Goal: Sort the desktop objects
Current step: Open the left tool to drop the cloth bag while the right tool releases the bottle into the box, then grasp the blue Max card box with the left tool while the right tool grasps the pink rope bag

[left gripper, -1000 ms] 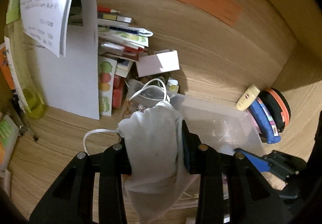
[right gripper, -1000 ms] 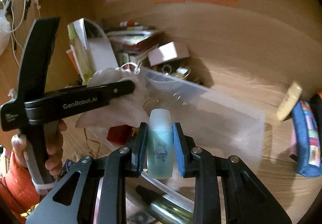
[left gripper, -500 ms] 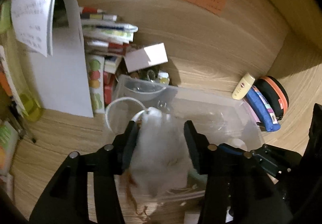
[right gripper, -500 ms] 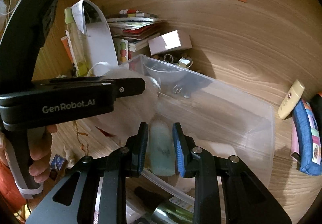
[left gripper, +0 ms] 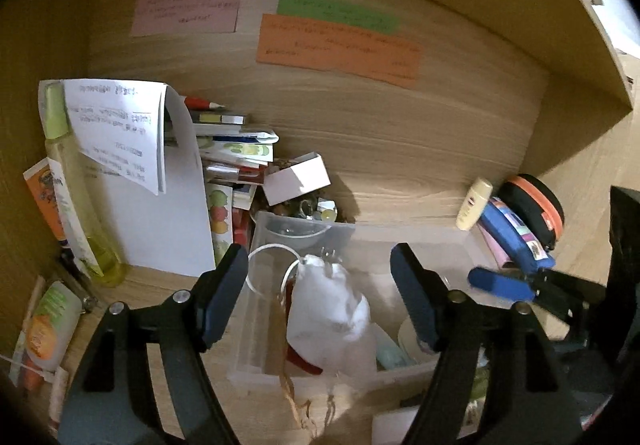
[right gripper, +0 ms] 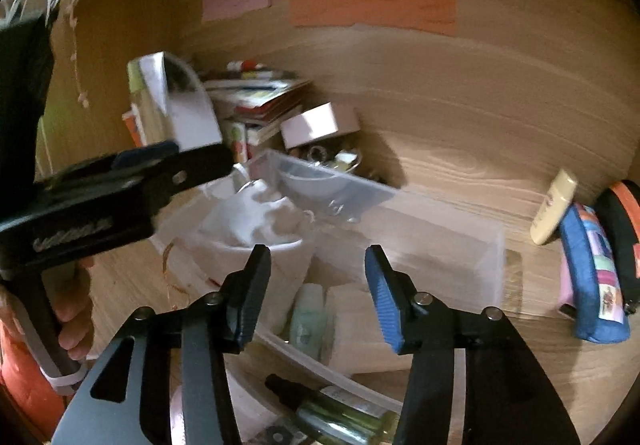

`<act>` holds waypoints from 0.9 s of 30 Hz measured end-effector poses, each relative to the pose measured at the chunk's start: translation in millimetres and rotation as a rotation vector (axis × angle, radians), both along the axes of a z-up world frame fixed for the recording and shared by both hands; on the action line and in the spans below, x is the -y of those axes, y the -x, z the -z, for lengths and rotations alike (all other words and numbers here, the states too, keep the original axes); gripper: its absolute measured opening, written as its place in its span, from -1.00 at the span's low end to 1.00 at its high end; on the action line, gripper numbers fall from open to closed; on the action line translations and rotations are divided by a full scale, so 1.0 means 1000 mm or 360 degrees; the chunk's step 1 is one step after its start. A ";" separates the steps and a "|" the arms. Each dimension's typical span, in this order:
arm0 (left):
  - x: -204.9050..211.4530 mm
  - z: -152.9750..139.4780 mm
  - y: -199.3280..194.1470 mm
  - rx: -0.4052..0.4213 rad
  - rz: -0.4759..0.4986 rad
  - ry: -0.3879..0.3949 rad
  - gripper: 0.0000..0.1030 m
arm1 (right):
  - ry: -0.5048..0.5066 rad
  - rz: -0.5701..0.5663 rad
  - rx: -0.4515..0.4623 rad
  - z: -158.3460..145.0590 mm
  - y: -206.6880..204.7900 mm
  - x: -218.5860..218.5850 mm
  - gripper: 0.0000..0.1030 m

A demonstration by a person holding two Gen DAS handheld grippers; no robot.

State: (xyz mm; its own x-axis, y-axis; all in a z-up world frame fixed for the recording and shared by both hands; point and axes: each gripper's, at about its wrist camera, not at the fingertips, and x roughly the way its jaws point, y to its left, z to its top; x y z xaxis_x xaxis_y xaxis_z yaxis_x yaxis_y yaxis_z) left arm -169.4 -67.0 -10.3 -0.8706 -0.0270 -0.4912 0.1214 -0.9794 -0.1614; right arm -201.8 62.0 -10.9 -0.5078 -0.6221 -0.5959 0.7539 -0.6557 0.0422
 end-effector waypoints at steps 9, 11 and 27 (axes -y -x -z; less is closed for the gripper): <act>0.002 -0.001 -0.026 0.0037 0.0021 0.0096 0.85 | 0.0043 0.0110 -0.0041 -0.013 -0.010 -0.032 0.13; 0.003 0.003 -0.033 0.0057 0.0027 0.0111 0.87 | 0.0046 0.0122 -0.0018 -0.011 -0.012 -0.039 0.19; 0.028 0.074 -0.106 0.0375 -0.0067 0.0203 0.88 | -0.0053 0.0254 -0.0013 0.027 -0.065 -0.090 0.39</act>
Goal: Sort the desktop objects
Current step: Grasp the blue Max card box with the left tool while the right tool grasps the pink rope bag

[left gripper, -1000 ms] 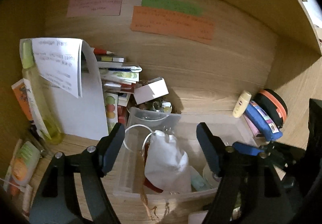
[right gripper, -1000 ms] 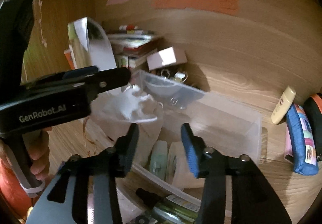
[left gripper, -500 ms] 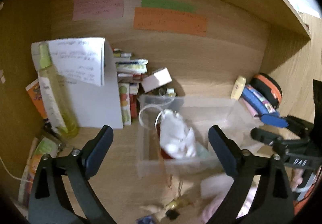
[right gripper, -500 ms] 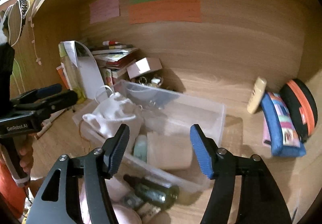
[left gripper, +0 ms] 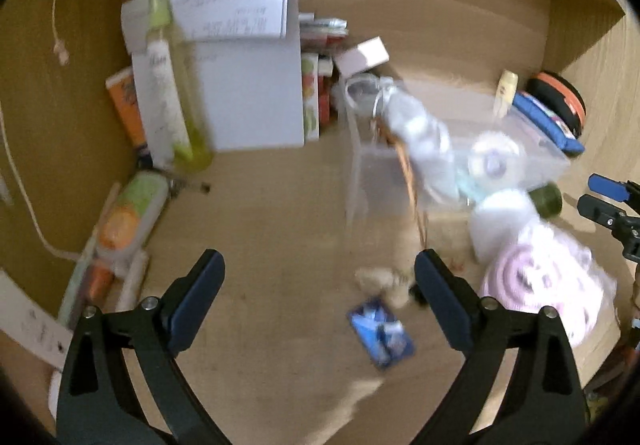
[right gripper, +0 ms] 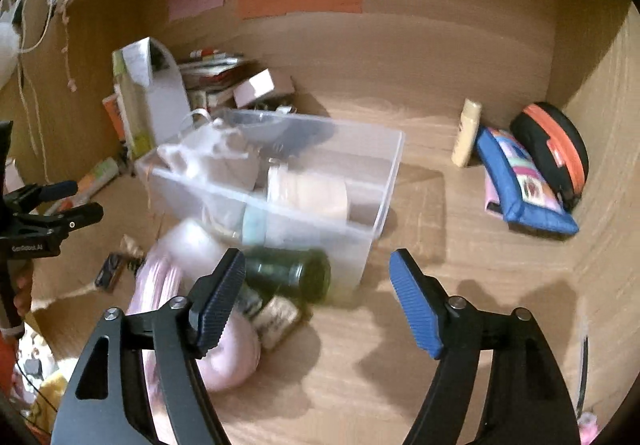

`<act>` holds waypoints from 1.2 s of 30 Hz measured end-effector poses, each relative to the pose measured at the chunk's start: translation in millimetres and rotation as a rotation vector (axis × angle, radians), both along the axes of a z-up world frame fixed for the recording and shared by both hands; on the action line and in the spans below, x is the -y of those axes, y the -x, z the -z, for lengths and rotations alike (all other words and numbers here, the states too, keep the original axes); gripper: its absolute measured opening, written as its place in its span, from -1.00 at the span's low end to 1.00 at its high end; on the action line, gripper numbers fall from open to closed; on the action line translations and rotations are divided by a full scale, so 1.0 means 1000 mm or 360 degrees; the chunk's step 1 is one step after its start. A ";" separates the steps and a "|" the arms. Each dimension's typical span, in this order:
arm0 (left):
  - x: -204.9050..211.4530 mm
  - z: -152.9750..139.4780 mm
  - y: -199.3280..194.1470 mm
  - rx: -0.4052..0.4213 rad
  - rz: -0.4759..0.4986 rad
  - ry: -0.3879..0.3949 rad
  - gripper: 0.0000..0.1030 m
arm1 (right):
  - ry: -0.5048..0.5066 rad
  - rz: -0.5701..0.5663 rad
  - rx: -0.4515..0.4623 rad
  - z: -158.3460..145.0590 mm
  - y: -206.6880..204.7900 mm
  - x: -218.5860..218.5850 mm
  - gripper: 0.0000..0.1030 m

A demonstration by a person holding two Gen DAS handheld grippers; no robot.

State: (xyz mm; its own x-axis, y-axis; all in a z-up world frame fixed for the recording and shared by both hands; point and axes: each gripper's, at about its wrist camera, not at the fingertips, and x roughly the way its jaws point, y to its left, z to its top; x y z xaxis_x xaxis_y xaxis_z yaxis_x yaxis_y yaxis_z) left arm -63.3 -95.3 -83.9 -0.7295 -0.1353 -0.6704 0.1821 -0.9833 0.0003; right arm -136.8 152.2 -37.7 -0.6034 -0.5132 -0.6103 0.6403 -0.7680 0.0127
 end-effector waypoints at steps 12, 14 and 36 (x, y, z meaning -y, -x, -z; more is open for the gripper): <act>-0.019 0.023 -0.022 0.0081 0.0124 -0.0073 0.43 | 0.0118 -0.0252 0.0075 -0.002 -0.058 0.001 0.39; -0.021 0.025 -0.021 0.0095 0.0143 -0.0111 0.43 | 0.0099 -0.0316 0.0053 -0.001 -0.067 0.009 0.39; -0.015 0.038 -0.010 0.0187 0.0197 -0.0154 0.31 | -0.0466 -0.0670 0.0021 0.041 -0.068 0.110 -0.05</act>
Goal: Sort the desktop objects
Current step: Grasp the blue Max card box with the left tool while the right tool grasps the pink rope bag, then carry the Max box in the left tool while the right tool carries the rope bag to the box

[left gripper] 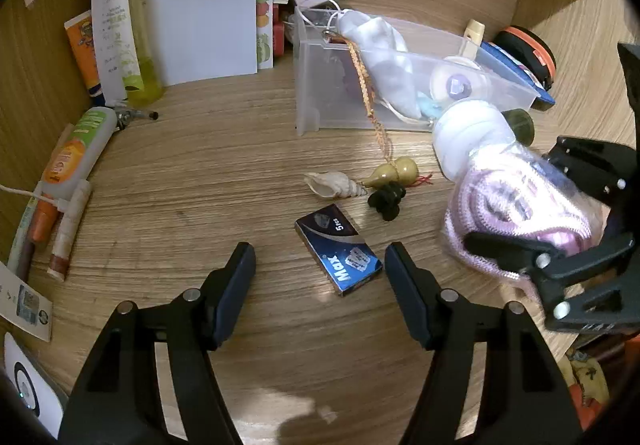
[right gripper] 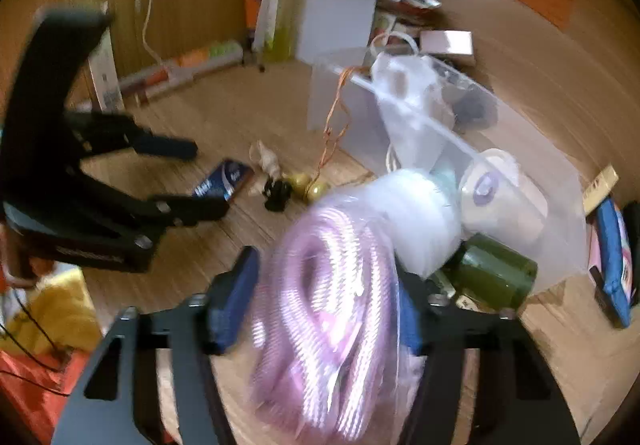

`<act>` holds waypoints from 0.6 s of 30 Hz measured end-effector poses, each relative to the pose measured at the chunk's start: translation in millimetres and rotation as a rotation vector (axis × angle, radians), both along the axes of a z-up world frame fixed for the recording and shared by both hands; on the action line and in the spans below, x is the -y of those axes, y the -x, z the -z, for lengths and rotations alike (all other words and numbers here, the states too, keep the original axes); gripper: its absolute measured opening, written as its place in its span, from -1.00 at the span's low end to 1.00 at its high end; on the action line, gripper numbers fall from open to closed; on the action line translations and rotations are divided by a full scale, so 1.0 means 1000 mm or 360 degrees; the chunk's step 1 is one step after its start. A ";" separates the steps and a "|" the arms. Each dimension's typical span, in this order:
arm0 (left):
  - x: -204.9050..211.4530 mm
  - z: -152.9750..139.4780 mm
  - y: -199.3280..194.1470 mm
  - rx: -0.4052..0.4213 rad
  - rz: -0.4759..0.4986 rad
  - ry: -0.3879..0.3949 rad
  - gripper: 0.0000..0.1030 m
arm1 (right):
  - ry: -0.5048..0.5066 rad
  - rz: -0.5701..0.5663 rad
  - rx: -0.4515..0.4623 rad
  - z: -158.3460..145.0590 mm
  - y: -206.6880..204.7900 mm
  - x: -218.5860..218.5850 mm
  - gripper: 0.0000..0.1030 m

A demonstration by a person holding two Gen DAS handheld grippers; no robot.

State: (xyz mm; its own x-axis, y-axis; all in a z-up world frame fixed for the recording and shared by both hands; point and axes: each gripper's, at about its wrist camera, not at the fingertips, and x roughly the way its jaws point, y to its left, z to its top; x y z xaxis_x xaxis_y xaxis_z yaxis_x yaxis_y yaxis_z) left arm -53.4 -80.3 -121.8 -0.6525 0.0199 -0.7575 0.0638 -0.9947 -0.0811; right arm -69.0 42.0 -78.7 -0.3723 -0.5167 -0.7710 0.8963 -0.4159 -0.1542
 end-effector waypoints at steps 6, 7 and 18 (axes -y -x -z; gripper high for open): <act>-0.007 0.000 0.005 -0.0004 0.0025 0.0051 0.06 | 0.0031 -0.0010 0.0029 -0.001 -0.004 -0.002 -0.47; -0.009 0.000 0.006 -0.0011 0.0032 0.0062 -0.05 | 0.0039 -0.0001 0.0015 -0.002 -0.005 -0.004 -0.47; -0.013 0.001 0.012 -0.0052 0.0057 0.0081 -0.49 | 0.0332 0.0152 0.0110 -0.041 0.017 -0.039 -0.49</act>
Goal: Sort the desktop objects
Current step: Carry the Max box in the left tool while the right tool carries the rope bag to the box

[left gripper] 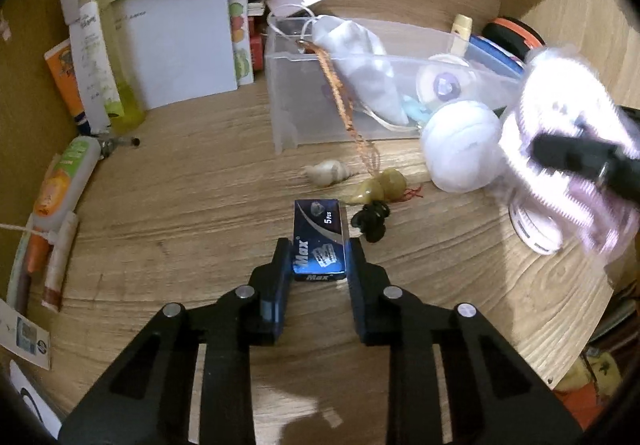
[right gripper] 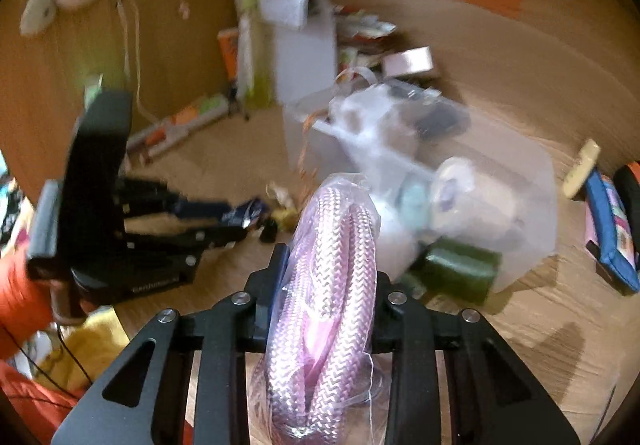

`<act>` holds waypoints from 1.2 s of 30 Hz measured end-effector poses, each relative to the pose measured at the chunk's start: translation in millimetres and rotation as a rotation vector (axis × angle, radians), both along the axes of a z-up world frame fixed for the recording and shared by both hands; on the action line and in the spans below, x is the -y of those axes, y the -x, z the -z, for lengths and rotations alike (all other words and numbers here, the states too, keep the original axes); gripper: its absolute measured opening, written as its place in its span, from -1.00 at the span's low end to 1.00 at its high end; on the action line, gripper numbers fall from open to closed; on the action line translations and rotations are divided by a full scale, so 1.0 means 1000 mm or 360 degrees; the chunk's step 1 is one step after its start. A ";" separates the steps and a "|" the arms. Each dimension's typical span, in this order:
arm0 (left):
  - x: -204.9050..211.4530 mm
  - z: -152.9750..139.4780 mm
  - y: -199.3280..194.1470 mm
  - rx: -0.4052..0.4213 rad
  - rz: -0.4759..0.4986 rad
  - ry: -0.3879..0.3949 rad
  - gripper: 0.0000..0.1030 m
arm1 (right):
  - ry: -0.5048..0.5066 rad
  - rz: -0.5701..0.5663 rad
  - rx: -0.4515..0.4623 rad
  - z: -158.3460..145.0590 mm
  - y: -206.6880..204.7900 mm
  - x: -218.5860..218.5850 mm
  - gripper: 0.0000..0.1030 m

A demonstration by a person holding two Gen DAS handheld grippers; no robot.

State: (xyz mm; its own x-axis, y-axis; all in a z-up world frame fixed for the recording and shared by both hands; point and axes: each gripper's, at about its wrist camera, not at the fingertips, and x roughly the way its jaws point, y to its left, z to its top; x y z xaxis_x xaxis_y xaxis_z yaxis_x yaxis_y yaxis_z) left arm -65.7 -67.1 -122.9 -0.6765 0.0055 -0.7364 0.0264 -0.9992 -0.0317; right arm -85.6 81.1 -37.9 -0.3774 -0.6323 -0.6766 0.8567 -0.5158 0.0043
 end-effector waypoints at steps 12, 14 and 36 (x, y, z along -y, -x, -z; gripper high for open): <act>0.009 -0.039 -0.025 -0.0178 -0.0091 -0.0084 -0.49 | 0.0206 0.0134 -0.0013 -0.036 0.026 -0.028 -0.49; 0.009 -0.048 -0.027 -0.0216 -0.0086 -0.0092 -0.49 | 0.0229 0.0152 -0.0012 -0.041 0.030 -0.030 -0.49; -0.016 -0.114 0.035 -0.0448 0.0066 -0.0132 -0.49 | 0.0347 0.0291 -0.0045 -0.067 0.095 -0.027 -0.49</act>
